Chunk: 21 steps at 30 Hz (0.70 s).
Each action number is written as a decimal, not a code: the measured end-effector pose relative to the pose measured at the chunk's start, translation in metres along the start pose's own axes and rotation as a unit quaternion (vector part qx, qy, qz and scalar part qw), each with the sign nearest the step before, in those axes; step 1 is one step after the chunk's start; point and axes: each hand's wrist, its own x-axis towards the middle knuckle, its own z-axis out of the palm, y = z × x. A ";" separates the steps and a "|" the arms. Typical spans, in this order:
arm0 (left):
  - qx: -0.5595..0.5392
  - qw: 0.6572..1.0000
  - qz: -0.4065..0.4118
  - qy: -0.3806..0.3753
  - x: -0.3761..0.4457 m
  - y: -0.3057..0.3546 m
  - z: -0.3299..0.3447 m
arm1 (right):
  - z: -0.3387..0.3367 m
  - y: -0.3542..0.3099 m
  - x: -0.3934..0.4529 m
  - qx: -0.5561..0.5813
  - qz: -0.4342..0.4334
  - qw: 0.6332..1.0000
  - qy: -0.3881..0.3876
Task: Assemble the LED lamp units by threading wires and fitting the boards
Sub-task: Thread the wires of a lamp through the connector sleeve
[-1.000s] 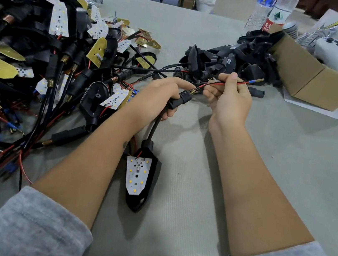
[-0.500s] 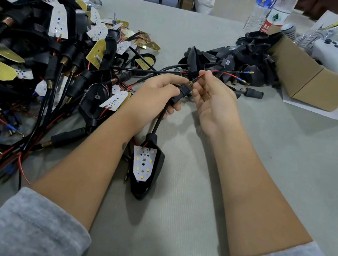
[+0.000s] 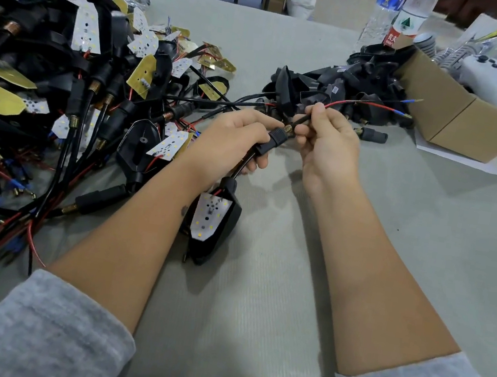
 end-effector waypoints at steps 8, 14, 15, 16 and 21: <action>-0.043 0.992 -0.028 -0.114 -0.002 0.001 -0.016 | -0.002 -0.002 0.003 0.068 -0.022 0.996 0.056; -0.041 0.990 -0.028 -0.130 -0.002 -0.001 -0.018 | -0.007 0.000 0.009 0.112 -0.038 0.988 0.100; -0.039 0.991 -0.025 -0.127 -0.001 -0.001 -0.018 | -0.008 0.000 0.011 0.125 -0.040 0.985 0.114; -0.036 0.991 -0.022 -0.123 -0.001 -0.002 -0.018 | -0.009 0.000 0.012 0.141 -0.040 0.981 0.127; -0.037 0.995 -0.013 -0.088 0.000 -0.004 -0.015 | -0.011 -0.005 0.012 0.214 0.037 0.970 0.106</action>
